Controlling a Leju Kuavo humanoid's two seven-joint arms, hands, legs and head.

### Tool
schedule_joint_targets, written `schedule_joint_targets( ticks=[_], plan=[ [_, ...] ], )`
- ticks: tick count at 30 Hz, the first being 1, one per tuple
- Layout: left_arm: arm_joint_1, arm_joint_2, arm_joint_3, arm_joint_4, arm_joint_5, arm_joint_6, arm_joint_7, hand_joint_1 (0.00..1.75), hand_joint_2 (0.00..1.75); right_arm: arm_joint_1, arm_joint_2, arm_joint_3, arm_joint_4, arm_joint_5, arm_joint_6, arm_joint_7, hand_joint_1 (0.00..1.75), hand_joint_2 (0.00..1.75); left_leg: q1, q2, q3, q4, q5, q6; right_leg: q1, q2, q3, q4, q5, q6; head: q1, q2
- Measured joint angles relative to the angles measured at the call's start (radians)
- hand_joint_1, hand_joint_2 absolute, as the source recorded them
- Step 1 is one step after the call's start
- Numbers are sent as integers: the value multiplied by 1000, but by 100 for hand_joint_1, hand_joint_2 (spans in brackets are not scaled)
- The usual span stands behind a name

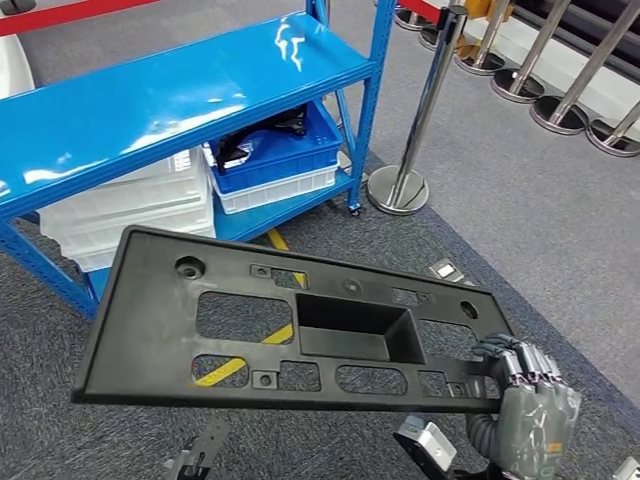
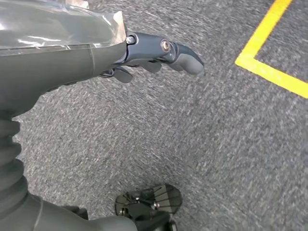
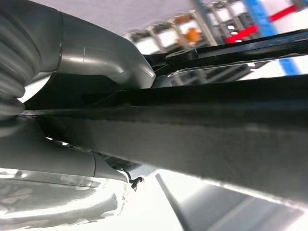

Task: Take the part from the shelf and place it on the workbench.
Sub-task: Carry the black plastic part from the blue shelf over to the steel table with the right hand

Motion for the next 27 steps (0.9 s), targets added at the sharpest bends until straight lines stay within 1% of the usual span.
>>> schedule_joint_targets(
  ticks=[1,2,3,4,5,6,7,8,9,10,11,12,13,14,15,16,17,18,19,20,21,22,23,24,25,26,27],
  plan=[
    [0,0,0,0,0,-1,-2,0,175,5,0,-5,-3,-3,-6,3,175,175,0,6,1,0,-1,-2,0,-12,40,-75,33,-2,0,0],
    [0,0,0,0,0,-1,-4,0,175,8,0,-9,-5,-5,-12,5,175,175,-2,12,2,0,-3,-6,4,-29,75,-145,56,-5,0,0],
    [0,0,0,0,0,-2,-6,0,175,11,1,-12,-8,-6,-16,7,175,175,-5,16,3,0,-5,-10,8,-40,99,-195,70,-10,-1,0],
    [0,0,1,0,0,-3,-7,0,175,14,1,-16,-11,-8,-21,9,175,175,-7,21,3,0,-6,-16,12,-48,110,-220,72,-15,-1,0],
    [1,0,1,0,0,-4,-8,0,175,18,1,-19,-13,-10,-23,10,175,175,-8,26,4,-1,-6,-22,17,-46,109,-223,69,-21,-2,0],
    [1,0,1,0,0,-5,-8,0,175,23,1,-21,-15,-11,-25,11,175,175,-7,33,6,-3,-6,-28,17,-37,107,-225,71,-28,-2,0],
    [1,-1,1,0,0,-6,-9,0,175,28,2,-23,-17,-12,-27,11,175,175,-5,34,7,-3,-11,-34,17,-30,108,-228,73,-35,-2,0],
    [1,-1,1,0,0,-7,-10,0,175,31,3,-25,-19,-13,-27,11,175,175,-4,28,3,9,-24,-38,15,-23,108,-232,76,-44,-2,0],
    [1,-1,1,0,0,-7,-10,0,175,32,4,-26,-21,-13,-28,11,175,175,-3,15,-9,40,-48,-40,14,-17,110,-237,79,-52,-3,0],
    [2,-1,1,0,0,-7,-10,0,175,33,6,-28,-23,-13,-29,11,175,175,-3,-1,-32,95,-81,-40,13,-9,110,-239,81,-58,-3,0],
    [4,-1,2,0,0,-7,-10,0,175,34,7,-29,-23,-13,-29,11,175,175,-4,-13,-63,165,-115,-39,14,-1,110,-239,81,-63,-3,0],
    [6,-1,2,0,0,-7,-10,0,175,35,8,-30,-23,-13,-29,11,175,175,-6,-20,-94,233,-141,-38,15,8,110,-238,81,-64,-3,0],
    [8,-1,3,0,0,-7,-10,0,175,36,9,-31,-23,-13,-29,11,175,175,-7,-23,-116,276,-150,-36,17,19,110,-238,81,-66,-3,0],
    [9,-1,3,0,0,-7,-10,0,175,36,9,-31,-23,-13,-29,11,175,175,-8,-24,-121,282,-138,-34,18,30,110,-236,81,-66,-3,0],
    [9,-1,4,0,0,-7,-10,0,175,37,10,-32,-23,-13,-29,12,175,175,-9,-27,-108,245,-107,-31,19,41,111,-235,81,-66,-3,0],
    [8,-1,4,0,0,-7,-10,0,175,38,10,-34,-23,-13,-29,12,175,175,-9,-35,-81,178,-65,-27,19,52,112,-233,80,-64,-4,0],
    [8,0,4,0,0,-7,-10,0,175,39,11,-35,-23,-13,-29,12,175,175,-8,-49,-52,109,-31,-23,20,63,111,-231,79,-62,-6,0],
    [7,0,5,0,0,-7,-10,0,175,40,12,-36,-23,-13,-29,12,175,175,-8,-62,-27,52,-9,-21,20,72,109,-227,78,-59,-8,0],
    [7,0,6,0,0,-7,-10,0,175,42,13,-37,-24,-13,-29,12,175,175,-8,-74,-14,18,1,-20,19,80,105,-224,78,-55,-9,0],
    [7,0,7,0,0,-7,-10,0,175,45,14,-38,-24,-14,-29,12,175,175,-9,-78,-10,8,-2,-19,19,87,101,-223,80,-50,-10,0],
    [6,0,8,0,-1,-7,-10,0,175,49,14,-40,-24,-14,-30,12,175,175,-9,-74,-8,3,0,-17,17,94,97,-223,81,-45,-10,0],
    [6,0,9,0,-2,-7,-10,0,175,54,14,-42,-25,-14,-30,12,175,175,-9,-68,-8,1,2,-13,15,93,96,-222,80,-39,-10,0],
    [5,0,10,0,-2,-7,-10,0,175,58,14,-44,-27,-15,-30,12,175,175,-7,-62,-6,-2,4,-8,15,81,92,-213,71,-33,-9,0],
    [4,-1,11,0,-3,-7,-10,0,175,60,14,-46,-29,-15,-30,11,175,175,-5,-54,-5,-6,6,-3,15,63,80,-186,52,-26,-8,0],
    [4,-1,11,0,-4,-7,-10,0,175,61,15,-47,-30,-15,-30,11,175,175,-4,-46,-3,-7,7,1,13,40,59,-138,24,-19,-6,0],
    [4,-1,11,0,-4,-8,-10,0,175,61,15,-48,-31,-15,-30,11,175,175,-4,-38,-3,-7,6,3,10,22,29,-72,-8,-12,-4,0],
    [6,-1,12,0,-4,-8,-10,0,175,62,15,-48,-31,-16,-30,11,175,175,-4,-28,-2,-7,6,3,6,14,-4,-3,-35,-7,-4,0]
  ],
)
